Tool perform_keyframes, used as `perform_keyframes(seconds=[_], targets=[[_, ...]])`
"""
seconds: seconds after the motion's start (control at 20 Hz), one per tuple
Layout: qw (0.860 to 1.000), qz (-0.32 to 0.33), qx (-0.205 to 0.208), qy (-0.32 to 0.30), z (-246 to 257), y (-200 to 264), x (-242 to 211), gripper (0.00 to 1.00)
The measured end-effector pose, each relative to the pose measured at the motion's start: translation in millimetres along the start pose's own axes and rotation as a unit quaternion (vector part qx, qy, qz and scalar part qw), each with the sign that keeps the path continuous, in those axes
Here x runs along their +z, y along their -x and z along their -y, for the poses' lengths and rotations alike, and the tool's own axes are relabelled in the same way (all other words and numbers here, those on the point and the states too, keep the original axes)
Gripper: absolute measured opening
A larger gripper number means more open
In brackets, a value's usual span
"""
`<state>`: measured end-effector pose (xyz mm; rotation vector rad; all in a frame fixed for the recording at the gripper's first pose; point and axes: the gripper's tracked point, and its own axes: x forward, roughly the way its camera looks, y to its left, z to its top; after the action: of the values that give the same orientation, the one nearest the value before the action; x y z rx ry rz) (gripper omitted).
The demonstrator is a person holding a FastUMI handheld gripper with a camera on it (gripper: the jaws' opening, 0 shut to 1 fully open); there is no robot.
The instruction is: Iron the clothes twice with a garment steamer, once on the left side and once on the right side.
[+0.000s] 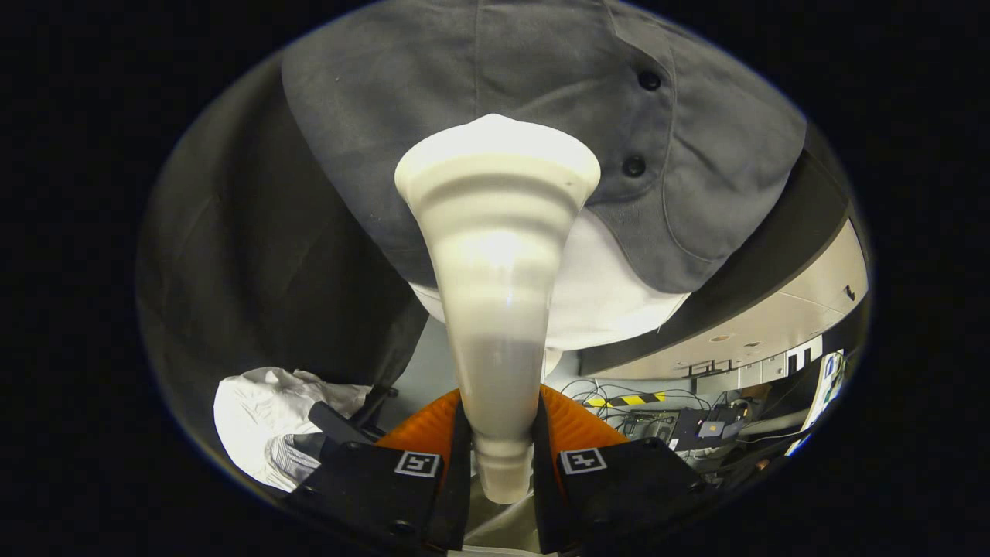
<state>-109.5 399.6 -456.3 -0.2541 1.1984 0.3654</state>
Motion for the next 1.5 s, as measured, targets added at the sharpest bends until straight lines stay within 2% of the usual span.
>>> perform_keyframes(seconds=[0.35,0.9,1.2,1.5], targets=[[1.000,0.009,0.013,-0.009,4.1,18.8,-8.0,0.43],[0.993,0.109,0.012,-0.045,35.5,112.5,45.7,0.43],[0.981,0.182,0.006,-0.066,62.3,181.7,89.3,0.42],[0.960,0.262,-0.008,-0.099,104.1,264.6,125.0,0.42]])
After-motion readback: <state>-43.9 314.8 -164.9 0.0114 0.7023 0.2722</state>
